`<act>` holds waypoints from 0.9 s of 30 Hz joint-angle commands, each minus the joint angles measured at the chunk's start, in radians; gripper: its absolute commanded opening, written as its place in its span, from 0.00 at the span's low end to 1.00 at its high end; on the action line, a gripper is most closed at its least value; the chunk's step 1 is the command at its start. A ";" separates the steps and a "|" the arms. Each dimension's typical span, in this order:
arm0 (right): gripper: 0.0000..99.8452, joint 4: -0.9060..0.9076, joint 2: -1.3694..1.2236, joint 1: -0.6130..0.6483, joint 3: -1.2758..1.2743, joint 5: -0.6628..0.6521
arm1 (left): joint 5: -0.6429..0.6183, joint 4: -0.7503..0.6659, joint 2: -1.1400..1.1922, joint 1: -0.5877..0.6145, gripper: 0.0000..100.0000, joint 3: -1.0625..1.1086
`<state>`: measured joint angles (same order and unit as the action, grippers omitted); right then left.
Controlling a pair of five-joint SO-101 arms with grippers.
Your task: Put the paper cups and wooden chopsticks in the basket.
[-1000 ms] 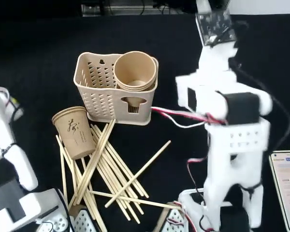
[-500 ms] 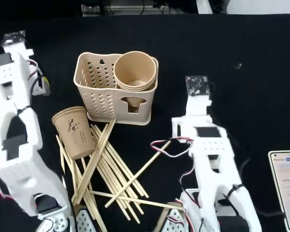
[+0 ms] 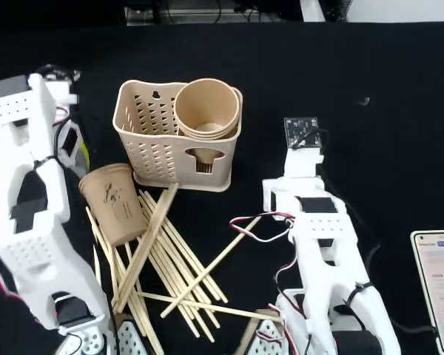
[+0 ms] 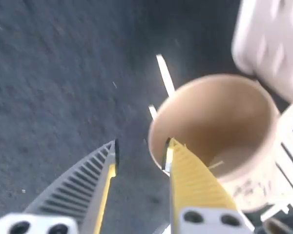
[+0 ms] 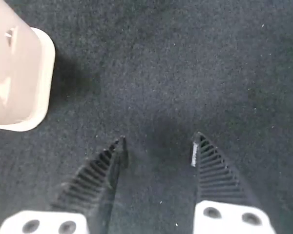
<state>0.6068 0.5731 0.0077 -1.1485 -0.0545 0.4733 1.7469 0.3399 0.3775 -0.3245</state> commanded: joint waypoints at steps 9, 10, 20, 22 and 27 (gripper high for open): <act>0.21 -0.011 0.042 -0.017 -0.007 -0.014 | 0.032 -0.091 -0.690 -0.156 0.18 0.561; 0.21 -0.011 0.042 -0.017 -0.008 -0.014 | 0.032 -0.080 -0.738 -0.160 0.18 0.595; 0.21 -0.011 0.041 -0.015 -0.013 -0.014 | 0.201 -0.021 -0.991 -0.189 0.26 0.700; 0.21 -0.014 0.044 -0.014 -0.019 -0.014 | 0.249 -0.025 -0.965 -0.199 0.31 0.700; 0.21 -0.012 0.042 -0.014 -0.021 -0.014 | 0.404 -0.055 -0.856 -0.200 0.30 0.676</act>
<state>0.6053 0.5731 0.0077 -1.1715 -0.0545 0.7986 1.7085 -0.5623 0.1872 0.3844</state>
